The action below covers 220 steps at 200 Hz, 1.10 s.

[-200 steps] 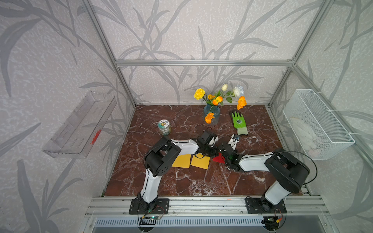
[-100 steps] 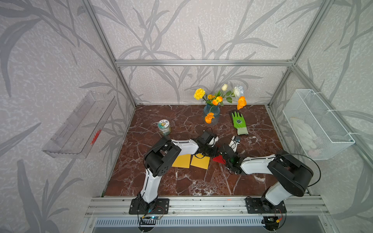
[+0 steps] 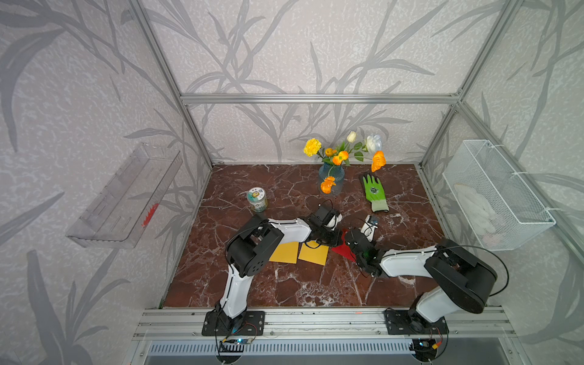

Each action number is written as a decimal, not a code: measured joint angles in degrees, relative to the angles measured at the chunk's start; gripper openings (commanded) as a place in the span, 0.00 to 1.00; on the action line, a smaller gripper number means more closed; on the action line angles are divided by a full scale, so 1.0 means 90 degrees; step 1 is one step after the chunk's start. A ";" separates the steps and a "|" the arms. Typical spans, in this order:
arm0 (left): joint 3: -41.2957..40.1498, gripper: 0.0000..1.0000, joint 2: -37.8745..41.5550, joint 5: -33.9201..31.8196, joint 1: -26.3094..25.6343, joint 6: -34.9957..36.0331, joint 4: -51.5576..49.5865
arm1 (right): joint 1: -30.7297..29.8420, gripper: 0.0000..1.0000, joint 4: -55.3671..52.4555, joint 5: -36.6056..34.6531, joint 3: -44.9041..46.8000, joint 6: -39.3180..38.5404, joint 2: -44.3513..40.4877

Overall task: Seal the envelope with a glue stick
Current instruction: Apply the envelope at the center of the board.

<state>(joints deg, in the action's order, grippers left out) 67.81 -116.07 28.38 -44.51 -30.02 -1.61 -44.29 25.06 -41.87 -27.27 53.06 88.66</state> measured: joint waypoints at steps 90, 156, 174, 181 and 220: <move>0.0002 0.00 -0.0005 0.0012 0.0000 0.0000 0.0007 | 0.0053 0.00 -0.0767 -0.0027 0.0126 -0.0289 -0.0925; 0.0194 0.00 -0.0005 0.0032 -0.0005 -0.0129 -0.0393 | 0.0782 0.00 -0.1690 0.0928 -0.0209 -0.0403 -0.2737; 0.0257 0.02 0.0000 0.0080 -0.0005 -0.0340 -0.0495 | 0.1069 0.00 -0.2047 0.1149 -0.0209 -0.0403 -0.3128; 0.0260 0.08 0.0005 0.0119 -0.0005 -0.0423 -0.0500 | 0.1151 0.00 -0.2171 0.1205 -0.0209 -0.0408 -0.3252; 0.0503 0.21 0.0138 0.0328 -0.0002 -0.0806 -0.0653 | 0.1481 0.00 -0.2654 0.1387 -0.0155 -0.0432 -0.3806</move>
<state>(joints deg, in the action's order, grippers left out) 72.34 -114.83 31.33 -44.53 -37.28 -7.49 -30.96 1.17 -29.39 -28.67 49.17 54.41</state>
